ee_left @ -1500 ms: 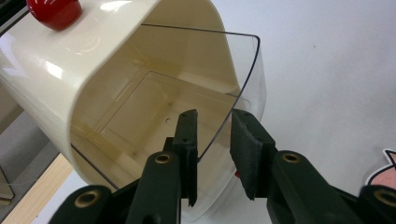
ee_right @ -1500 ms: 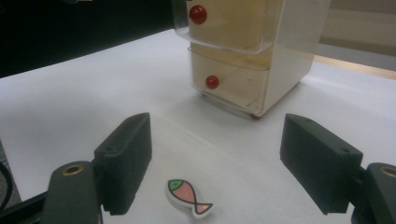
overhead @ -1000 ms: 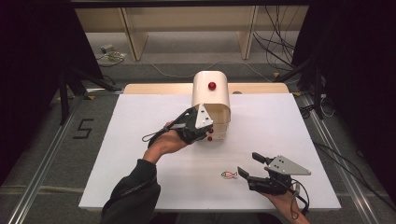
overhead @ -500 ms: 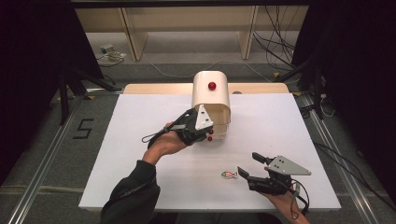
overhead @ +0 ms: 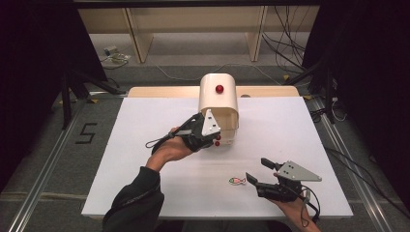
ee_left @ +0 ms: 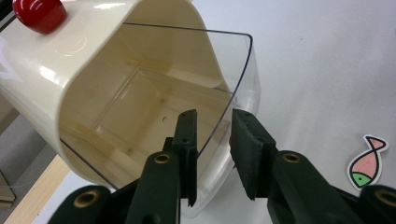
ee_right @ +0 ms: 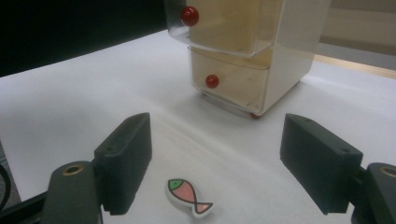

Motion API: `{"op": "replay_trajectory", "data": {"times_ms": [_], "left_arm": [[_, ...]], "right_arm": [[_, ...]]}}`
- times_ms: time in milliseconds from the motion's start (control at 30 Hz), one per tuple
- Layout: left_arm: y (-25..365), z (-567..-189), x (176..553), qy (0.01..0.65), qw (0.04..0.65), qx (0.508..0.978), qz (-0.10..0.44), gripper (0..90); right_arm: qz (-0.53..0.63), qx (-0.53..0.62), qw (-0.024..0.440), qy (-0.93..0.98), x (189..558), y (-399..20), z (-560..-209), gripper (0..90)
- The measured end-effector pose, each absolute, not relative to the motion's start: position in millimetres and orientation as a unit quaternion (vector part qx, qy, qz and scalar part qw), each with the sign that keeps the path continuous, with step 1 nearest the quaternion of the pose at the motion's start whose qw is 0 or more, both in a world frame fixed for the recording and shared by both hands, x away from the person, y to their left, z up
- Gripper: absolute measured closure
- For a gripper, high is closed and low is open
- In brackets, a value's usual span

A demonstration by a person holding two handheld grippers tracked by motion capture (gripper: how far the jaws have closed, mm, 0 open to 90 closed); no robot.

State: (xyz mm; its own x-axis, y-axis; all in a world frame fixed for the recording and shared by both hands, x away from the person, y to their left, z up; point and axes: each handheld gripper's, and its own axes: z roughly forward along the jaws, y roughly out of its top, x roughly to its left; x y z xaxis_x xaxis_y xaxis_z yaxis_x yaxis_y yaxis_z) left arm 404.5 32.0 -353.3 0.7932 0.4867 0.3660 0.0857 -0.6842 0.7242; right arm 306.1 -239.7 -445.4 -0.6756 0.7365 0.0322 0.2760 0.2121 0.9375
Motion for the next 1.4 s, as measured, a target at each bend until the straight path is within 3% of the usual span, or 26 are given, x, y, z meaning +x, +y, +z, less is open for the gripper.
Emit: {"op": "replay_trajectory", "data": {"times_ms": [1400], "left_arm": [[33.6, -352.7, 398.2, 0.165, 0.374, 0.874, 0.262, 68.9]], "right_arm": [[0.527, 0.338, 0.218, 0.748, 305.8, -239.5, -445.4, 25.7]]}}
